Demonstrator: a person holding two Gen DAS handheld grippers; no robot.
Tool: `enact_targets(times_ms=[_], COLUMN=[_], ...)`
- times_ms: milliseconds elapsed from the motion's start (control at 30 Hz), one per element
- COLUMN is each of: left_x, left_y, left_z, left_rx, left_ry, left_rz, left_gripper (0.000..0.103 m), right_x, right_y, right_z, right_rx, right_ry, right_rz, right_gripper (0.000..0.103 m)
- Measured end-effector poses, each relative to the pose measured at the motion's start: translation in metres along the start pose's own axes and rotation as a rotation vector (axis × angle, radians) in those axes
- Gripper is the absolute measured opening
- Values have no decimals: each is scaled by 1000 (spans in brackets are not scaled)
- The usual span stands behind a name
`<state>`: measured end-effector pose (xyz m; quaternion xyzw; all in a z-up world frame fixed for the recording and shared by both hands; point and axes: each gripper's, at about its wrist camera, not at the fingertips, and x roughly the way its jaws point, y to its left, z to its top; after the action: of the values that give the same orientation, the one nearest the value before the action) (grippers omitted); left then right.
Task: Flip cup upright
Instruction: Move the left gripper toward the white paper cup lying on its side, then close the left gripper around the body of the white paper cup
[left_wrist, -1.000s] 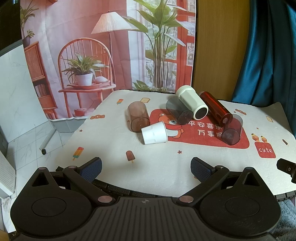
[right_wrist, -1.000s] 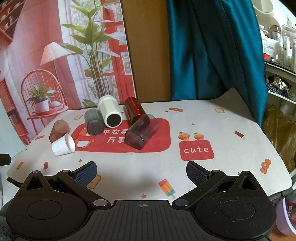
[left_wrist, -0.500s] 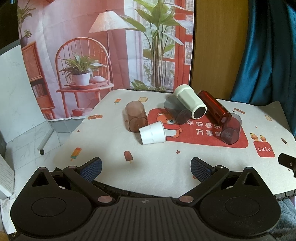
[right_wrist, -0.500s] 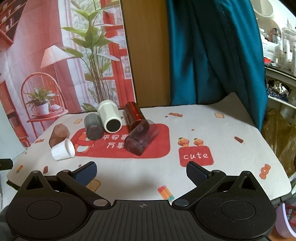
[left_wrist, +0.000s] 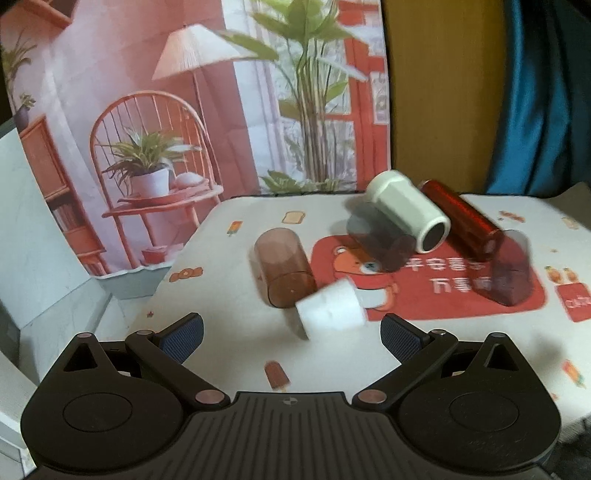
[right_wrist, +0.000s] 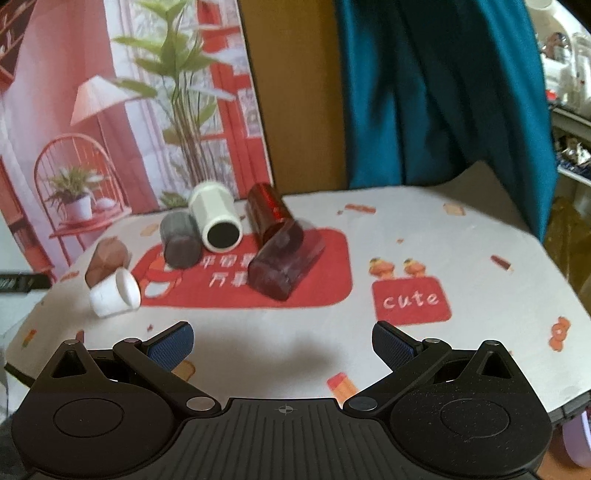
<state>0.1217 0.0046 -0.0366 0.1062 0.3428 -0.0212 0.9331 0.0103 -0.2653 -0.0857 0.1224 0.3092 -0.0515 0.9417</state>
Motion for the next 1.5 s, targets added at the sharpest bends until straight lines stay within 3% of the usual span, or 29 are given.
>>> enact_targets(times_ms=[267, 433, 700, 933, 1067, 1300, 1500], left_x=[69, 93, 106, 114, 116, 123, 130], left_y=[9, 6, -1, -5, -10, -3, -4], left_z=[8, -4, -10, -16, -22, -21, -16], left_rx=[48, 107, 107, 76, 86, 54, 62], left_ry=[42, 75, 68, 73, 78, 67, 55], left_rz=[15, -23, -152, -222, -239, -201, -235], left_gripper=[95, 93, 90, 75, 73, 73, 72], right_x=[27, 39, 51, 55, 59, 61, 61], right_y=[-2, -2, 5, 6, 7, 7, 8], right_z=[-4, -6, -7, -7, -8, -9, -7], right_rx=[22, 17, -4, -14, -17, -18, -25], right_ry=[78, 115, 158, 174, 186, 195, 190], right_rz=[-32, -43, -49, -48, -41, -40, -52], right_gripper=[103, 103, 103, 103, 103, 103, 103])
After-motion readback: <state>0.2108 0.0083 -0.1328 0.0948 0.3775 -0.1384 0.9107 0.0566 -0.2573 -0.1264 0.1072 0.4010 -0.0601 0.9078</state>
